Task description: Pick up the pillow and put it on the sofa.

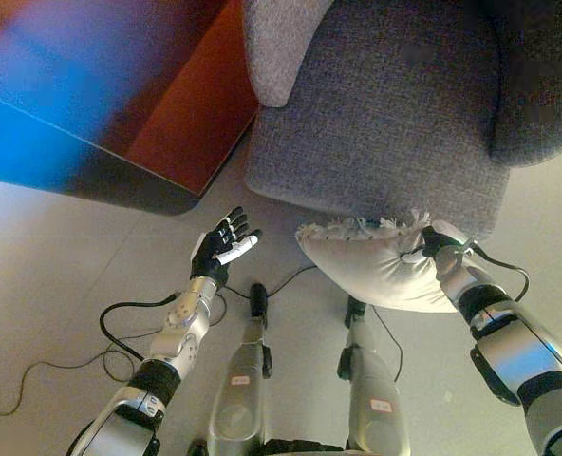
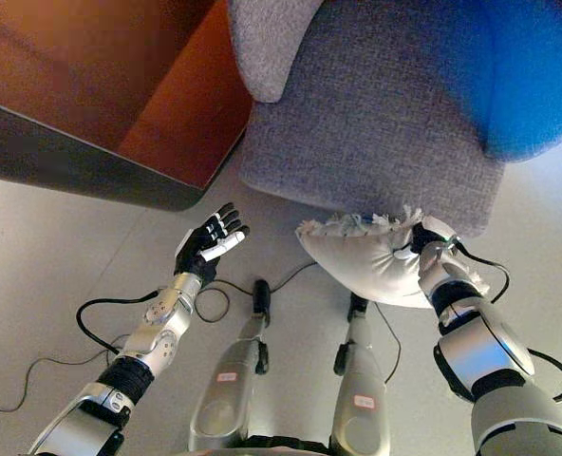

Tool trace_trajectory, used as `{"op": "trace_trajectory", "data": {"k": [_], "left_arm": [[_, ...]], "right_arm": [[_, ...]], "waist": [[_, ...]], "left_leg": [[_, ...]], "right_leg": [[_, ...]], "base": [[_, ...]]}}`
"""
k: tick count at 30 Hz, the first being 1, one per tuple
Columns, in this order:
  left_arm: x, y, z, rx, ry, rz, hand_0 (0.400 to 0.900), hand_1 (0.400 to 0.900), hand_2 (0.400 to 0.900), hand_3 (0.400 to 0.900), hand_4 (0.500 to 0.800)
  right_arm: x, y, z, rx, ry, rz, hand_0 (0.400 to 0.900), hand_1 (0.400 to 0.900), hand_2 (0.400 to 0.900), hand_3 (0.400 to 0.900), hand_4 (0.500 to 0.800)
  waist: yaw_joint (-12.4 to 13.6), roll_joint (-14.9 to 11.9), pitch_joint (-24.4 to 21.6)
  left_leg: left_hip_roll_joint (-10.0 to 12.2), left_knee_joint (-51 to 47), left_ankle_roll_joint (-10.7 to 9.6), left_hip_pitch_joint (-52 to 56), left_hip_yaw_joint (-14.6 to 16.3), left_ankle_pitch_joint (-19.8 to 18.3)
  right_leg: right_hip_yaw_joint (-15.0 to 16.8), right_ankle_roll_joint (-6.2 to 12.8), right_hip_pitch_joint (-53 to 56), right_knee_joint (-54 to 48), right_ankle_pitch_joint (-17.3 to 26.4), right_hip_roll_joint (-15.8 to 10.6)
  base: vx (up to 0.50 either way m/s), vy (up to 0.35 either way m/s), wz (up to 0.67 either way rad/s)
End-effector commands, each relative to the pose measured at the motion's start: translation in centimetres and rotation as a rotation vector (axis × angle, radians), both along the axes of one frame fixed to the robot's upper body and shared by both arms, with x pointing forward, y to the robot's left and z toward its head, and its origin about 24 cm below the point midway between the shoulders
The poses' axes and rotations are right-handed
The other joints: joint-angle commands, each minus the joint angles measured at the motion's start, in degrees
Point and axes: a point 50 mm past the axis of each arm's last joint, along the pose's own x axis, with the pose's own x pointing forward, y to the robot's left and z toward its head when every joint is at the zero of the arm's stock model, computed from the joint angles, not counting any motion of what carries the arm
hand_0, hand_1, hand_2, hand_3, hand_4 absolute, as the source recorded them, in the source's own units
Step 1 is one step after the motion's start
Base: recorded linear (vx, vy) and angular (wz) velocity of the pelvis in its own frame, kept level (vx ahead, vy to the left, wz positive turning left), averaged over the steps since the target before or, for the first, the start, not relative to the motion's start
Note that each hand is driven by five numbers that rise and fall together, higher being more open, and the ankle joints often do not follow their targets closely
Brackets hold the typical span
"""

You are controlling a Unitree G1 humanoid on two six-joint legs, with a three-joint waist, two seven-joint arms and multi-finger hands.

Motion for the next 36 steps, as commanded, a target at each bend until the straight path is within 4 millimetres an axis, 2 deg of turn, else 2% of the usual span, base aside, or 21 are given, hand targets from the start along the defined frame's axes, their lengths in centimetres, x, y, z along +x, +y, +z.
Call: {"op": "trace_trajectory", "data": {"k": [1, 11, 17, 25, 33, 36], "left_arm": [[0.9, -0.9, 4.7, -0.040, -0.237, -0.045, 0.900, 0.900, 0.900, 0.900, 0.800], [0.7, -0.8, 4.5, -0.048, -0.227, -0.044, 0.900, 0.900, 0.900, 0.900, 0.800], [0.7, -0.4, 3.8, -0.063, -0.196, -0.018, 0.900, 0.900, 0.900, 0.900, 0.800], [-0.1, 0.3, 2.1, -0.067, -0.120, 0.027, 0.900, 0.900, 0.900, 0.900, 0.800], [-2.7, 1.9, -1.7, -0.043, 0.026, 0.073, 0.900, 0.900, 0.900, 0.900, 0.800], [-3.9, 2.4, -3.0, -0.026, 0.086, 0.084, 0.900, 0.900, 0.900, 0.900, 0.800]], "right_arm": [[0.8, -2.3, 3.7, -0.130, -0.054, -0.034, 0.400, 0.400, 0.400, 0.400, 0.500], [0.6, -2.7, 3.7, -0.135, -0.072, -0.036, 0.400, 0.400, 0.400, 0.400, 0.500], [0.5, -2.3, 3.3, -0.101, -0.108, -0.029, 0.400, 0.400, 0.400, 0.400, 0.500], [-0.6, -1.9, 1.3, -0.070, -0.107, 0.010, 0.400, 0.400, 0.400, 0.400, 0.500], [-2.8, -0.5, -1.6, -0.046, -0.059, 0.076, 0.400, 0.400, 0.400, 0.400, 0.500], [-3.7, -0.6, -2.3, -0.049, -0.036, 0.094, 0.400, 0.400, 0.400, 0.400, 0.500]], "waist": [[1.50, -0.34, 0.81], [1.41, -0.44, 0.81], [1.29, -1.03, 0.81], [1.10, -2.62, 0.66], [0.82, -5.00, -7.26], [0.84, -5.54, -10.18]], "left_leg": [[-1.24, 7.50, -0.11, -5.44, -4.33, -1.99], [-1.30, 7.24, -0.01, -4.16, -4.33, -2.21], [-1.43, 6.83, 0.13, -0.81, -4.16, -2.82], [-0.76, 4.92, -0.19, 9.37, -3.75, -3.62], [0.22, 2.39, -0.42, 16.41, -3.67, -3.79], [0.54, 1.24, -0.47, 18.64, -3.64, -3.86]], "right_leg": [[-0.65, 6.44, -4.21, 6.95, -0.40, -6.17], [-0.60, 6.37, -3.29, 6.96, -0.47, -6.11], [-0.28, 6.35, 0.10, 6.51, -1.01, -5.97], [-0.70, 6.51, 10.81, 5.07, -2.36, -5.95], [-1.17, 6.32, 18.20, 3.77, -3.66, -5.10], [-1.45, 6.27, 20.73, 2.79, -3.96, -4.66]], "base": [[0.00, 0.000, 0.00], [0.00, 0.000, 0.00], [0.00, 0.000, 0.00], [0.05, -0.003, 0.00], [0.15, -0.024, 0.04], [0.16, -0.010, 0.01]]}}
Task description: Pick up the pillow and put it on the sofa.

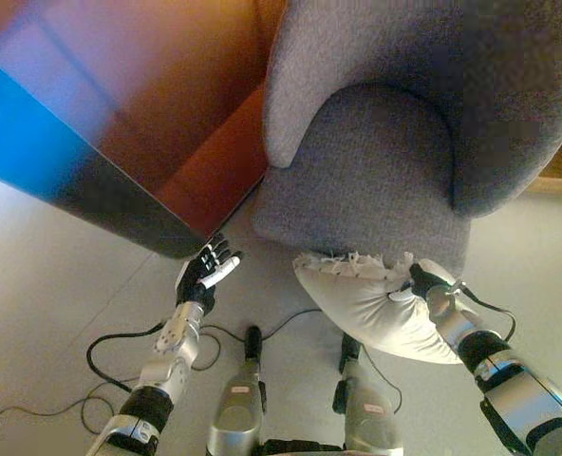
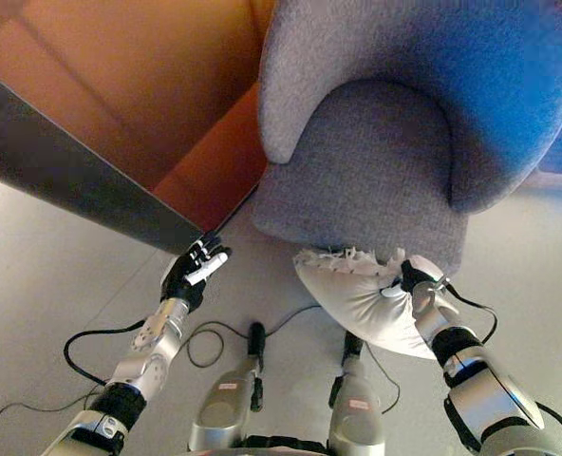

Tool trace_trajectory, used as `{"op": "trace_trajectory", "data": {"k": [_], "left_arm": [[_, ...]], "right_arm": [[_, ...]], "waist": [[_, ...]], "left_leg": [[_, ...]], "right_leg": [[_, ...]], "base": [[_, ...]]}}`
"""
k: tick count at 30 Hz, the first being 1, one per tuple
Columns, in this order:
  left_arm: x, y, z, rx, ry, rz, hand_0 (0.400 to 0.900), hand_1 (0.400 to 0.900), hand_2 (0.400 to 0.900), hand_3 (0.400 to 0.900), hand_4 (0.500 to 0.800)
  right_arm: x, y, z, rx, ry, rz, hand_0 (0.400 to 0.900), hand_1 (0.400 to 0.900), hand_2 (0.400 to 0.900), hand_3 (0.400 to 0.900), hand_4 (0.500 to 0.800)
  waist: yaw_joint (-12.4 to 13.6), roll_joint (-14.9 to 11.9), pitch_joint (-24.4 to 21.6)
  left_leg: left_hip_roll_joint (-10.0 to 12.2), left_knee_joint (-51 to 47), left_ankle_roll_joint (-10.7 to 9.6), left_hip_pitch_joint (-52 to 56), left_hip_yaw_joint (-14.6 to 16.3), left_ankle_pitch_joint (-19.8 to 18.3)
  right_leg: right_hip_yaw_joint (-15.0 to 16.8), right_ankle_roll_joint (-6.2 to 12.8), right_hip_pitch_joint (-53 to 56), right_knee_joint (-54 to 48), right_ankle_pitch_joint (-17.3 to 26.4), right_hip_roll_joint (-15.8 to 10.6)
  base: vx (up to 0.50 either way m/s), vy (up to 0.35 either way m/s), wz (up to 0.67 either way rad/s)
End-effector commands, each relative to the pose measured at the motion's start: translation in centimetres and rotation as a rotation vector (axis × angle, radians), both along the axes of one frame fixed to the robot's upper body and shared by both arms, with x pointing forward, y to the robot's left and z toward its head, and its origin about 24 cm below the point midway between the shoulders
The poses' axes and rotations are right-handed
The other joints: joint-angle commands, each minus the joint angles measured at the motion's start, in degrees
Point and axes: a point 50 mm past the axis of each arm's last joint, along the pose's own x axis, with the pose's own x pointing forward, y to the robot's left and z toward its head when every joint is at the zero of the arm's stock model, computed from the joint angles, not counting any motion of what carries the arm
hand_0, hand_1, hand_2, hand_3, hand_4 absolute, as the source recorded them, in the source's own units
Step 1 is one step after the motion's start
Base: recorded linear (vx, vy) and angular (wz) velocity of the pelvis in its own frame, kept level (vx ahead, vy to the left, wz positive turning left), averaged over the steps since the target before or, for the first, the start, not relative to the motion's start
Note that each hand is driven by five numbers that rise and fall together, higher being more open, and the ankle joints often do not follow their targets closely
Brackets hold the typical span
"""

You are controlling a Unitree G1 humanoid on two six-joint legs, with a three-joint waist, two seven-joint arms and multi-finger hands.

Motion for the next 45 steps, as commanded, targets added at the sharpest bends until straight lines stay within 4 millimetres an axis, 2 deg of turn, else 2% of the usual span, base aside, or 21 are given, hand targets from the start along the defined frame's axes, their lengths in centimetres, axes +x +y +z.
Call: {"op": "trace_trajectory", "data": {"k": [1, 6, 12, 20, 26, 32, 37, 45], "left_arm": [[-0.5, 0.0, 0.7, 0.033, -0.055, -0.036, 0.900, 0.900, 0.900, 0.900, 0.800], [-1.9, 0.5, -1.0, 0.047, 0.033, -0.035, 0.900, 0.900, 0.900, 0.900, 0.800], [-2.9, 1.1, -2.3, 0.055, 0.088, -0.020, 0.900, 0.900, 0.900, 0.900, 0.800], [-3.3, 1.3, -2.4, 0.046, 0.100, -0.017, 0.900, 0.900, 0.900, 0.900, 0.800], [-4.2, 1.6, -3.0, 0.051, 0.135, -0.050, 0.900, 0.900, 0.900, 0.900, 0.800], [-4.3, 1.7, -3.2, 0.047, 0.143, -0.067, 0.900, 0.900, 0.900, 0.900, 0.800], [-4.3, 1.4, -3.3, 0.039, 0.152, -0.080, 0.900, 0.900, 0.900, 0.900, 0.800], [-5.6, 1.5, -3.9, 0.049, 0.184, -0.114, 0.900, 0.900, 0.900, 0.900, 0.800]], "right_arm": [[1.1, -2.0, 3.7, -0.128, -0.112, 0.036, 0.400, 0.400, 0.400, 0.400, 0.500], [0.6, -2.2, 3.8, -0.143, -0.092, 0.055, 0.400, 0.400, 0.400, 0.400, 0.500], [1.3, -2.1, 5.7, -0.184, -0.116, 0.106, 0.400, 0.400, 0.400, 0.400, 0.500], [3.7, -1.6, 10.2, -0.233, -0.259, 0.131, 0.400, 0.400, 0.400, 0.400, 0.500], [4.7, -2.3, 13.1, -0.273, -0.303, 0.127, 0.400, 0.400, 0.400, 0.400, 0.500], [6.0, -3.4, 17.2, -0.318, -0.360, 0.099, 0.400, 0.400, 0.400, 0.400, 0.500], [6.7, -4.1, 21.3, -0.357, -0.423, 0.078, 0.400, 0.400, 0.400, 0.400, 0.500], [6.8, -5.1, 24.8, -0.397, -0.458, 0.046, 0.400, 0.400, 0.400, 0.400, 0.500]], "waist": [[1.22, -3.75, -10.99], [1.28, -4.33, -15.23], [1.38, -4.91, -18.85], [2.07, -5.27, -21.61], [2.92, -5.31, -22.60], [3.77, -5.48, -23.84], [4.34, -5.82, -24.57], [5.40, -6.33, -25.54]], "left_leg": [[0.74, 3.33, -0.73, 0.30, -2.61, -3.11], [1.24, 1.79, -0.81, 2.81, -2.40, -2.88], [1.49, 0.93, -0.62, 4.82, -1.90, -3.20], [2.11, 0.20, -0.85, 5.51, -1.56, -2.83], [2.18, -0.06, -0.84, 5.71, -1.88, -2.96], [2.21, -0.17, -0.93, 5.57, -2.09, -2.69], [2.28, 0.07, -0.96, 5.31, -2.25, -2.50], [2.32, 0.05, -0.85, 5.22, -2.77, -2.48]], "right_leg": [[-0.49, 5.06, 2.74, 2.55, -1.88, -3.99], [-1.25, 5.11, 5.41, 1.53, -1.94, -3.54], [-2.05, 5.26, 7.32, 1.03, -2.13, -3.55], [-3.09, 5.52, 8.22, 0.58, -1.83, -3.55], [-4.02, 5.56, 8.69, 0.39, -1.96, -3.70], [-4.39, 5.69, 8.86, 0.26, -1.83, -3.83], [-4.54, 5.61, 8.77, 0.48, -1.80, -3.83], [-4.70, 5.38, 8.98, 0.32, -1.91, -3.50]], "base": [[0.16, -0.015, 0.01], [0.13, 0.001, 0.01], [0.04, 0.010, 0.00], [0.01, 0.004, 0.03], [0.02, 0.006, 0.04], [0.00, 0.000, 0.00], [0.02, 0.008, 0.00], [0.08, -0.001, 0.02]]}}
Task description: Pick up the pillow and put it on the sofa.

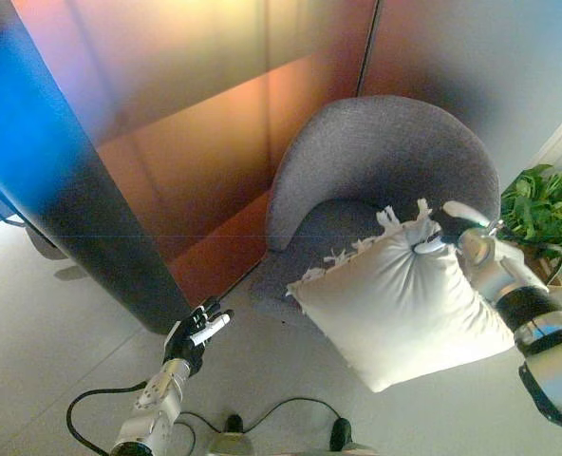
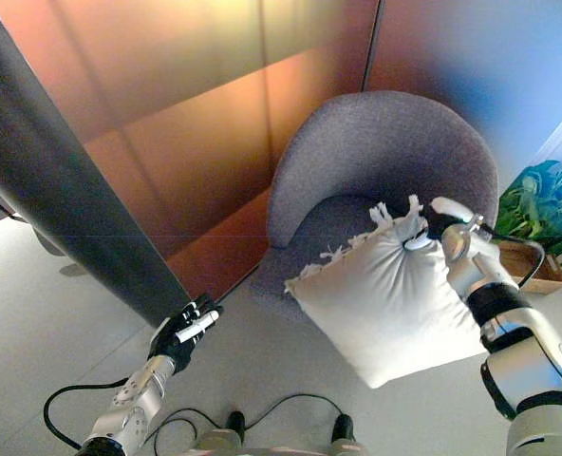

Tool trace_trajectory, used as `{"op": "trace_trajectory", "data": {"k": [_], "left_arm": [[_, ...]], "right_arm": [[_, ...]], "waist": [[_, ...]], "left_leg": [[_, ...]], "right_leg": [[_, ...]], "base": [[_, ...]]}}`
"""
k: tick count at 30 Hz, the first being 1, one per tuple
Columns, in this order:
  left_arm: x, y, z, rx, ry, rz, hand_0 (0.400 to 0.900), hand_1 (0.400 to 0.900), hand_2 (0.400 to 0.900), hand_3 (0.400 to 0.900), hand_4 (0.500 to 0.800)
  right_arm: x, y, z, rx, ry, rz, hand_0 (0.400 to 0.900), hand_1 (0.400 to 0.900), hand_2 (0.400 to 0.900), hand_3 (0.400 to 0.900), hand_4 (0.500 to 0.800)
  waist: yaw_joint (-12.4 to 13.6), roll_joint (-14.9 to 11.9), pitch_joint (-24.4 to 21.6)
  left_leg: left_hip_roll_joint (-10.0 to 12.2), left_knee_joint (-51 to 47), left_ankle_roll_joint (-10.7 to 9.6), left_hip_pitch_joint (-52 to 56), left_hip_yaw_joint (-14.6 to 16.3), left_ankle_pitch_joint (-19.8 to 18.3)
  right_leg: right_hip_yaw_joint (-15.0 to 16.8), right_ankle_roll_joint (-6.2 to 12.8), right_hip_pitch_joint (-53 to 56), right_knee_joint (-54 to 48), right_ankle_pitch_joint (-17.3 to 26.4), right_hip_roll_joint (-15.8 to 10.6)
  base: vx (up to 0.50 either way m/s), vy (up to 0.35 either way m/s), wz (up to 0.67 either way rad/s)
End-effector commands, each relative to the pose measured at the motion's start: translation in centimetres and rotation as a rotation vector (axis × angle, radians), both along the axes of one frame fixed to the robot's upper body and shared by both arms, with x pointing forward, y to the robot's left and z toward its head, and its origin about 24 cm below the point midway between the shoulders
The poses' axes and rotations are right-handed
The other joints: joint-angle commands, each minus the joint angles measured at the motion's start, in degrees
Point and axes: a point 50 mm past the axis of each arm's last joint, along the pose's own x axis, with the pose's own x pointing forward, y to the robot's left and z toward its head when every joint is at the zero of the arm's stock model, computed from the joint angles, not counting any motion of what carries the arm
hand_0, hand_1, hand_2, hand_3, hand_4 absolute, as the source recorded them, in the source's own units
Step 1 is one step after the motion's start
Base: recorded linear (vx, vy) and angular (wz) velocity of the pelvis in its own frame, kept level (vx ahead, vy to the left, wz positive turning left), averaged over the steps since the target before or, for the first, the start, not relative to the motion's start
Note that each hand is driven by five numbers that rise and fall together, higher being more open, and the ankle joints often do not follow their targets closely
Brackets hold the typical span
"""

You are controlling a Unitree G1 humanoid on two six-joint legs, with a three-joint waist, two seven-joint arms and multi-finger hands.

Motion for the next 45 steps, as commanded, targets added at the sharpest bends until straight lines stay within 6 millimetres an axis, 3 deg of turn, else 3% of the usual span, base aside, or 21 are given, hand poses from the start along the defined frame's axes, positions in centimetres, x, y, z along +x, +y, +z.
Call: {"op": "trace_trajectory", "data": {"k": [1, 9, 15, 16, 17, 21, 26, 45], "left_arm": [[0.9, -0.5, 1.3, 0.043, -0.087, -0.126, 0.900, 0.900, 0.900, 0.900, 0.800], [0.6, -0.5, 1.9, 0.042, -0.111, -0.177, 0.900, 0.900, 0.900, 0.900, 0.800], [2.2, -1.2, 3.4, 0.029, -0.181, -0.219, 0.900, 0.900, 0.900, 0.900, 0.800], [2.5, -1.4, 3.7, 0.027, -0.200, -0.222, 0.900, 0.900, 0.900, 0.900, 0.800], [3.0, -1.5, 4.1, 0.025, -0.222, -0.225, 0.900, 0.900, 0.900, 0.900, 0.800], [4.1, -1.9, 5.3, 0.018, -0.279, -0.224, 0.900, 0.900, 0.900, 0.900, 0.800], [3.8, -1.9, 5.3, 0.021, -0.269, -0.218, 0.900, 0.900, 0.900, 0.900, 0.800], [1.1, -1.4, 3.2, 0.027, -0.163, -0.214, 0.900, 0.900, 0.900, 0.900, 0.800]], "right_arm": [[1.8, -1.4, 12.6, -0.203, -0.320, -0.012, 0.400, 0.400, 0.400, 0.400, 0.500], [1.5, -3.0, 12.7, -0.222, -0.308, -0.090, 0.400, 0.400, 0.400, 0.400, 0.500], [2.0, -2.6, 13.0, -0.237, -0.331, -0.124, 0.400, 0.400, 0.400, 0.400, 0.500], [2.0, -2.6, 13.3, -0.243, -0.346, -0.135, 0.692, 0.692, 0.692, 0.692, 0.675], [2.0, -2.7, 13.6, -0.257, -0.354, -0.143, 0.900, 0.900, 0.900, 0.900, 0.800], [1.9, -3.0, 14.9, -0.278, -0.402, -0.172, 0.900, 0.900, 0.900, 0.900, 0.800], [1.5, -3.6, 14.9, -0.290, -0.388, -0.183, 0.900, 0.900, 0.900, 0.900, 0.800], [0.9, -4.7, 10.1, -0.247, -0.293, -0.189, 0.900, 0.900, 0.900, 0.900, 0.800]], "waist": [[3.04, -3.48, -8.51], [4.71, -3.26, -7.38], [5.96, -2.37, -4.16], [6.06, -2.13, -3.37], [6.19, -1.88, -2.48], [6.29, -1.25, 0.06], [6.27, -1.26, 0.00], [5.90, -1.84, -4.89]], "left_leg": [[1.19, 0.05, -0.81, -0.50, -2.52, -0.24], [1.34, -0.30, -1.04, -1.64, -4.13, 0.17], [1.43, -0.16, -0.98, -4.14, -5.43, 0.39], [1.46, -0.17, -0.98, -4.69, -5.53, 0.46], [1.49, -0.16, -0.96, -5.28, -5.67, 0.52], [1.55, -0.15, -0.85, -7.01, -6.17, 0.91], [1.47, -0.10, -0.79, -6.79, -6.25, 0.83], [1.52, -0.17, -0.96, -2.81, -4.35, -0.37]], "right_leg": [[-3.33, 5.62, 2.96, 0.47, 0.58, -4.19], [-4.14, 5.45, 2.62, 0.26, 0.38, -3.95], [-4.05, 5.18, 0.19, 0.31, 0.54, -3.73], [-4.00, 5.17, -0.34, 0.32, 0.58, -3.72], [-3.88, 5.13, -0.87, 0.33, 0.61, -3.70], [-3.32, 4.92, -2.36, 0.41, 0.68, -3.52], [-3.24, 4.83, -2.01, 0.40, 0.51, -3.58], [-3.99, 5.14, 1.70, 0.22, -0.40, -4.12]], "base": [[0.10, -0.015, 0.07], [0.07, -0.023, 0.12], [-0.07, -0.036, 0.03], [-0.23, -0.027, -0.01], [-0.18, -0.017, 0.00], [-0.15, -0.015, 0.01], [0.01, 0.004, 0.00], [0.06, 0.015, -0.01]]}}
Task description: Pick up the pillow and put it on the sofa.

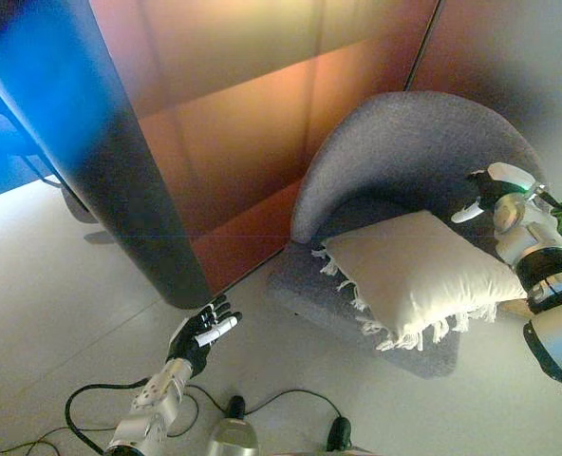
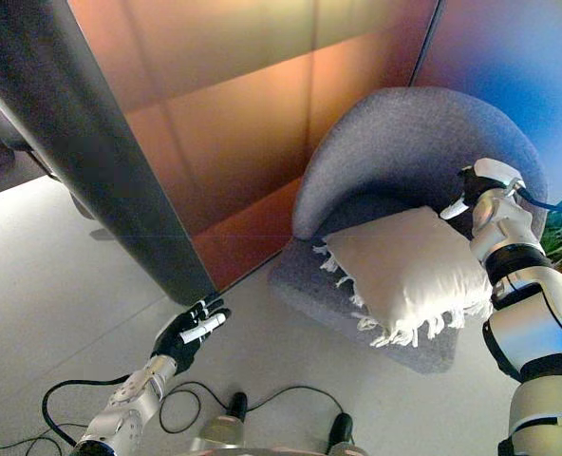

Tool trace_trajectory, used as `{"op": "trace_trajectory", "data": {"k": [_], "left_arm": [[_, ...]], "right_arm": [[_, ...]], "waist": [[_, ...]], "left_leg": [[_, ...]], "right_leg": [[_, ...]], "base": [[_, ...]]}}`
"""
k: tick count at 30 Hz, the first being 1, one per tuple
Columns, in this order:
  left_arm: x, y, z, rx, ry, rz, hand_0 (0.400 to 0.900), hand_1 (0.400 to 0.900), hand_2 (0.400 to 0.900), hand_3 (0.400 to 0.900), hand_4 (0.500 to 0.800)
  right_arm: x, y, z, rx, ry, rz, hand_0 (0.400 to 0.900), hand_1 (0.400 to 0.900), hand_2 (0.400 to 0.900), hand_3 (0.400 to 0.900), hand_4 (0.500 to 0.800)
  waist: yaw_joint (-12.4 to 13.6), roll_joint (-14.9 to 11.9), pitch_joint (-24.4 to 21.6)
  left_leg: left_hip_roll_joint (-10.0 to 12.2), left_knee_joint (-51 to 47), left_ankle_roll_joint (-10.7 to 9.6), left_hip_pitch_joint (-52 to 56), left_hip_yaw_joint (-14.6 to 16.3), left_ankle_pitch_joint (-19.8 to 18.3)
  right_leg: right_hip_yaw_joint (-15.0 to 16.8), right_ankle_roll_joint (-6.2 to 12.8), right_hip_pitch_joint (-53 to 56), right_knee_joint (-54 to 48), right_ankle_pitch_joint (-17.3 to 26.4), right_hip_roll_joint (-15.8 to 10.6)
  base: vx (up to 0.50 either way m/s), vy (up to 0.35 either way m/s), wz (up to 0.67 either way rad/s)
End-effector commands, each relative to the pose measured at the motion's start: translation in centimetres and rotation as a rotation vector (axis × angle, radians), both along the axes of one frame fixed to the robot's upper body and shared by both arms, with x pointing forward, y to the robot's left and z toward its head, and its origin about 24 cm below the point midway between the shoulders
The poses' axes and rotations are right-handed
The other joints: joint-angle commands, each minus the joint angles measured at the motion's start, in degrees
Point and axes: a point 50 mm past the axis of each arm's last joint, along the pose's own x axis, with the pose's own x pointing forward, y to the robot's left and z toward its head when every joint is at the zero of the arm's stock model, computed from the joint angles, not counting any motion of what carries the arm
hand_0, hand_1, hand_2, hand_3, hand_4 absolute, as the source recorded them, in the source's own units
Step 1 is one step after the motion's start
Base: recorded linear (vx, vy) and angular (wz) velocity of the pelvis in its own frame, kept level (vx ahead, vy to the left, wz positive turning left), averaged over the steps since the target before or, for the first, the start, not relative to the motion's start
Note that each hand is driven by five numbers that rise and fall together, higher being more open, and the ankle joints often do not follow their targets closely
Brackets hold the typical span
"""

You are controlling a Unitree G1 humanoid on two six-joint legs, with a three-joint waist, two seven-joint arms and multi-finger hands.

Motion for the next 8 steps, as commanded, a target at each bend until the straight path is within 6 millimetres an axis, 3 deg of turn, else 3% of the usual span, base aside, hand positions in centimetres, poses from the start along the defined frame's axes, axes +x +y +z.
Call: {"op": "trace_trajectory", "data": {"k": [1, 8], "left_arm": [[1.3, -0.9, 2.3, 0.017, -0.137, -0.100, 0.900, 0.900, 0.900, 0.900, 0.800], [1.4, -0.9, 2.2, 0.019, -0.131, -0.105, 0.900, 0.900, 0.900, 0.900, 0.800]], "right_arm": [[-0.1, -1.6, 5.6, -0.146, -0.159, -0.039, 0.900, 0.900, 0.900, 0.900, 0.800], [0.0, -1.3, 4.5, -0.134, -0.138, -0.032, 0.900, 0.900, 0.900, 0.900, 0.800]], "waist": [[0.61, -1.43, -6.15], [0.32, -1.32, -6.27]], "left_leg": [[1.35, -0.18, -0.64, -0.12, -2.10, -1.11], [1.40, -0.07, -0.54, 0.53, -1.73, -1.41]], "right_leg": [[-1.97, 5.31, 2.97, 0.24, -0.42, -4.21], [-1.81, 5.28, 3.36, 0.24, -0.54, -4.22]], "base": [[0.01, 0.000, -0.04], [0.00, -0.001, -0.02]]}}
